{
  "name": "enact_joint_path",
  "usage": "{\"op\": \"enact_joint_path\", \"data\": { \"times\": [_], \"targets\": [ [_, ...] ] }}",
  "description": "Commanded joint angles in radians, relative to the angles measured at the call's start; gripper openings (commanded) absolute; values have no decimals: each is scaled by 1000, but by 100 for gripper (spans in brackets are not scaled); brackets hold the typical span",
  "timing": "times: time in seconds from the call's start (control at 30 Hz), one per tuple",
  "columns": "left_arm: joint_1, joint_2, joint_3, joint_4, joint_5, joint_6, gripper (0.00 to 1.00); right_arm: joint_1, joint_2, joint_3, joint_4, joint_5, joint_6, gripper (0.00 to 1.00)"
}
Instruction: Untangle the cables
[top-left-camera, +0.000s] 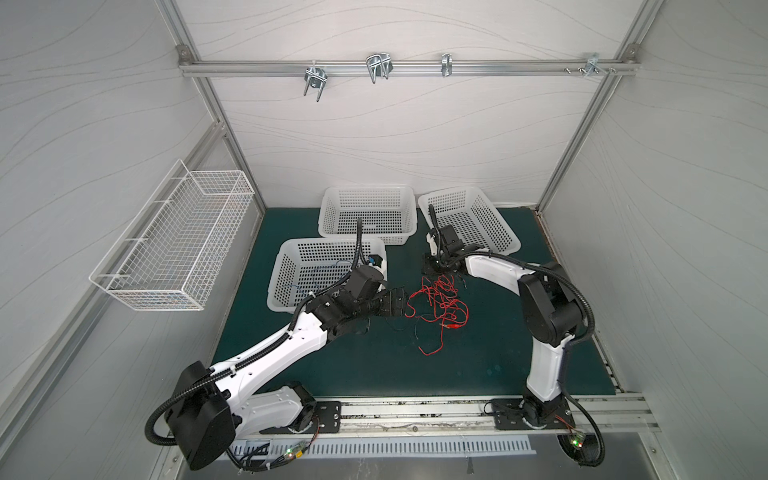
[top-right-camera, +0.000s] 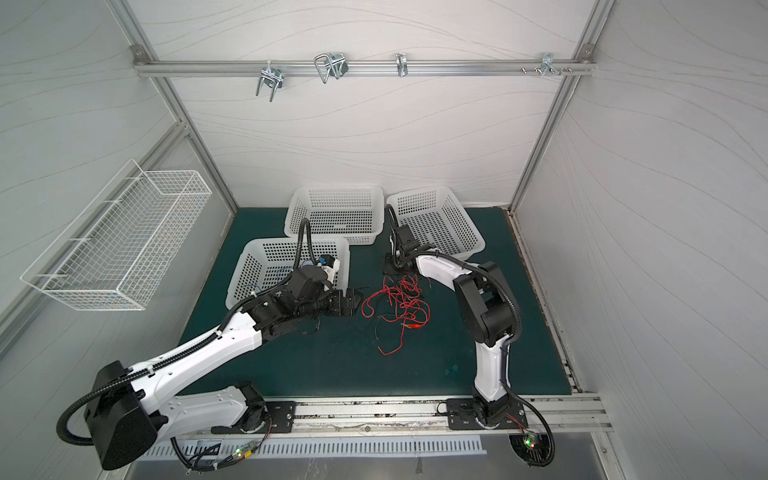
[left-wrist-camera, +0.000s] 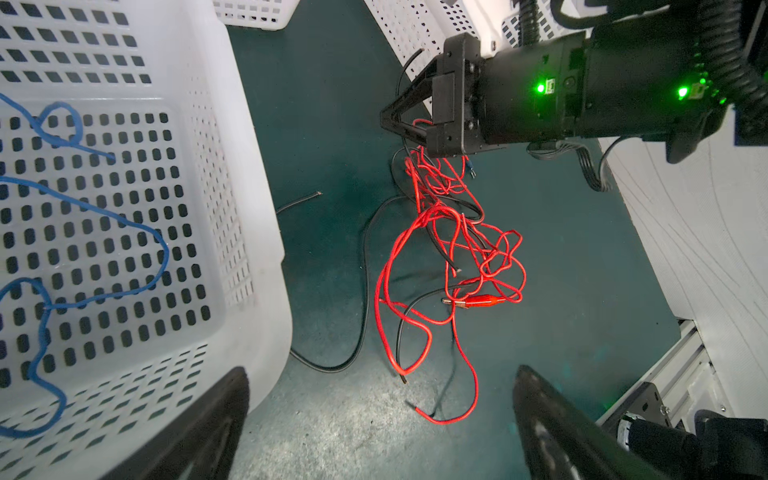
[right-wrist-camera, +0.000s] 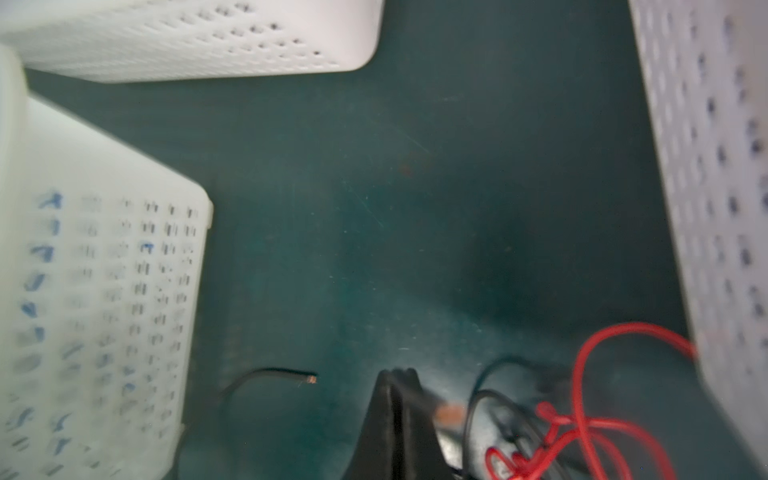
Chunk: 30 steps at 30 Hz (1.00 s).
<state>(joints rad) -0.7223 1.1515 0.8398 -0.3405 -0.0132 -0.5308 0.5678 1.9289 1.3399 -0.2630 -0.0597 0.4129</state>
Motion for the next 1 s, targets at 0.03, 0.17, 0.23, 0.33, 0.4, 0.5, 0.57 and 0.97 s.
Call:
{"op": "enact_joint_path", "data": {
  "times": [0.03, 0.17, 0.23, 0.33, 0.4, 0.5, 0.57, 0.97],
  "targets": [
    [-4, -8, 13, 8, -21, 1, 99, -1, -59, 21, -14, -12, -23, 0],
    [-5, 17, 37, 12, -16, 15, 99, -1, -166, 16, -40, -14, -57, 0],
    [-4, 33, 55, 17, -13, 25, 99, -1, -226, 21, -53, -41, -73, 0],
    [-3, 57, 89, 18, -4, 45, 99, 0, -308, 30, -70, -83, -84, 0],
    [-3, 75, 117, 17, 3, 63, 99, 0, -358, 38, -73, -113, -91, 0],
    [-4, 99, 168, 11, 10, 96, 99, -1, -419, 55, -83, -152, -89, 0],
    [-5, 113, 200, 6, 13, 118, 99, -3, -460, 61, -83, -174, -86, 0],
    [-6, 122, 286, 156, 96, 220, 99, -3, -565, 45, -48, -241, -26, 0]
  ]
}}
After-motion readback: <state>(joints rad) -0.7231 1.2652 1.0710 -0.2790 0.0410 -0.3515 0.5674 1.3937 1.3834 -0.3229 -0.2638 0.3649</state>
